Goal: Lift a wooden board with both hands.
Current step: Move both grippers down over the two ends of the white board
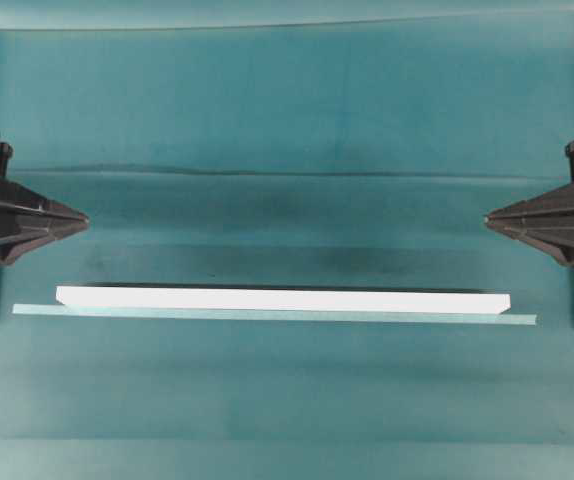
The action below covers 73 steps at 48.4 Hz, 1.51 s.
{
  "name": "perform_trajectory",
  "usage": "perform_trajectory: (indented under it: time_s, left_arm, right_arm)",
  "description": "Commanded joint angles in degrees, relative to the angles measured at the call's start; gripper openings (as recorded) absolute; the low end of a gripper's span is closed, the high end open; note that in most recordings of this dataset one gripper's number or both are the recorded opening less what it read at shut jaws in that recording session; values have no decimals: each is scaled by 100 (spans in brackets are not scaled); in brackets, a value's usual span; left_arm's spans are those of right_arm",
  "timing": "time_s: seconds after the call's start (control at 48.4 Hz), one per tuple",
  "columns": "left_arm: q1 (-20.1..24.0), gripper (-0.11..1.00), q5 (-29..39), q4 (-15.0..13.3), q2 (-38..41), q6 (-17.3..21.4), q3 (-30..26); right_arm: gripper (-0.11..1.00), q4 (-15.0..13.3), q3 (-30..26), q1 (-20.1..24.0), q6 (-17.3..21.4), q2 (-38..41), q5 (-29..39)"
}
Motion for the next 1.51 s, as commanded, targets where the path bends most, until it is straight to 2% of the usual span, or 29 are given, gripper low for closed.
perform_trajectory:
  time_s: [0.0, 0.062, 0.103, 0.165, 0.393, 0.662, 0.889, 1.261, 1.489]
  left_arm:
    - [105, 14, 193, 44, 123, -114, -334]
    - [149, 13, 475, 88, 141, -114, -519]
    - [185, 7, 686, 79, 158, -114, -624]
    - [211, 1, 1002, 79, 176, -132, -756]
    - [220, -1, 2347, 79, 492, -369, -1318]
    - [220, -1, 3938, 79, 1424, -633, -2215]
    - [211, -1, 4737, 79, 2224, -642, -2698]
    - [149, -1, 6249, 97, 3217, -536, -3375]
    - [26, -1, 6434, 97, 3472, -404, -3498]
  right_arm:
    - [10, 97, -88, -105, 70, 79, -9]
    - [14, 580, -211, -246, 149, 123, 404]
    - [9, 817, -325, -316, 202, 167, 756]
    - [1, 923, -501, -413, 272, 229, 1310]
    - [0, 914, -1230, -466, 431, 598, 2927]
    - [0, 923, -1846, -475, 826, 1591, 4157]
    - [0, 923, -2373, -466, 835, 2514, 5106]
    - [0, 861, -3375, -343, 703, 3674, 6627]
    - [0, 826, -4017, -220, 167, 4368, 7418]
